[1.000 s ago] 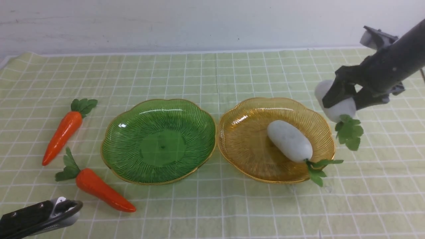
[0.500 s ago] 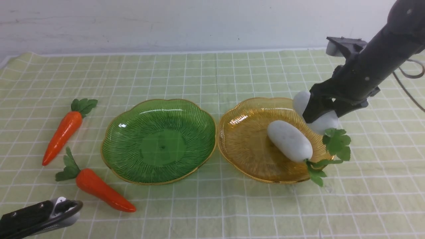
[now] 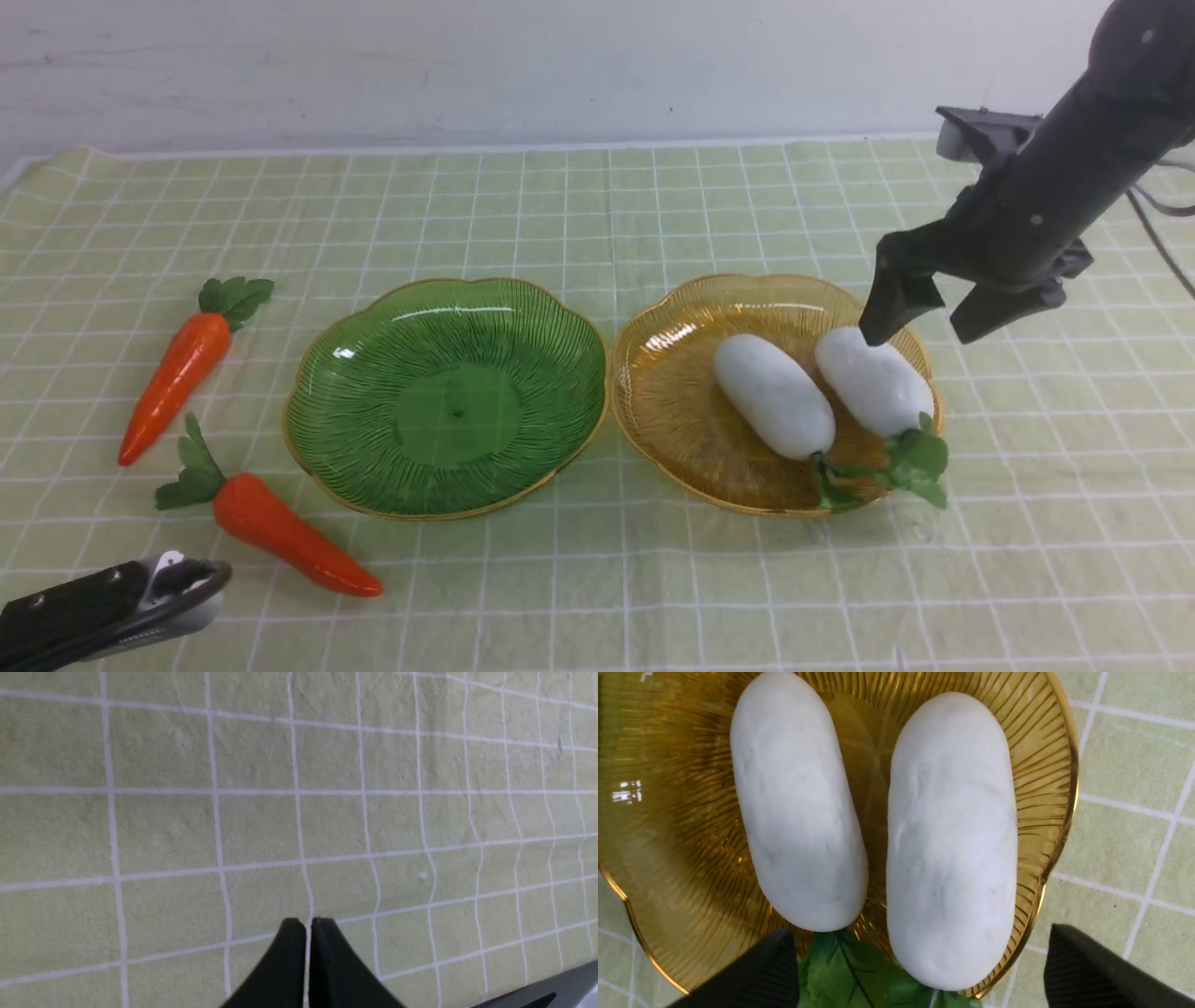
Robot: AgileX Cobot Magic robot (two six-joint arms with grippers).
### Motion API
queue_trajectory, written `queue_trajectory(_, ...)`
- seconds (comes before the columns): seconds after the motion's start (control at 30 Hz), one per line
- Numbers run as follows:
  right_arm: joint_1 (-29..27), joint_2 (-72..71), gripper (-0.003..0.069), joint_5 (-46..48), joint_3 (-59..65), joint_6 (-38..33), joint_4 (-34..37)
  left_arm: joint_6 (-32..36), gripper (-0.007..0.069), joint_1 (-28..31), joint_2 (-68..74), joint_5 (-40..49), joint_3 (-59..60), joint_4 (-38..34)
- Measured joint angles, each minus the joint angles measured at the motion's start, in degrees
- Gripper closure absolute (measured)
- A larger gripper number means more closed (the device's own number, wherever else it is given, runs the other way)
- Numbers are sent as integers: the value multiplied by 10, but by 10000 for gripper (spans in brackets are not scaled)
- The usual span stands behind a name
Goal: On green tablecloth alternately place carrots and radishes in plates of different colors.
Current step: 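Place the white radish on the plate, then pick up the carrot and put it on the nearest plate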
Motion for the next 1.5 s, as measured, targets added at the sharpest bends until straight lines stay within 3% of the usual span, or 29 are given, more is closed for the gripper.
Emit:
queue_trajectory(0.27, 0, -92, 132, 2, 3, 38, -1, -47, 545, 0, 0, 17, -84, 81)
queue_trajectory(0.33, 0, -155, 194, 3, 22, 43, -1, -108, 470, 0, 2, 27, -129, 158)
queue_trajectory(0.53, 0, -272, 283, 9, 96, 35, 1, -239, 343, 0, 29, 30, -161, 266)
queue_trajectory(0.7, 0, -383, 356, 12, 211, 10, 22, -332, 276, 0, 113, 7, -162, 315)
queue_trajectory(0.87, 0, -445, 401, 14, 291, -19, 40, -386, 271, 0, 203, -43, -162, 320)
queue_trajectory(1.0, 0, -485, 423, 14, 352, -33, 48, -425, 271, 0, 288, -132, -162, 320)
queue_trajectory(1.23, 0, -488, 424, 13, 385, -50, 48, -438, 271, 0, 382, -249, -164, 320)
queue_trajectory(1.5, 0, -488, 424, 12, 385, -54, 50, -439, 271, 0, 451, -325, -165, 320)
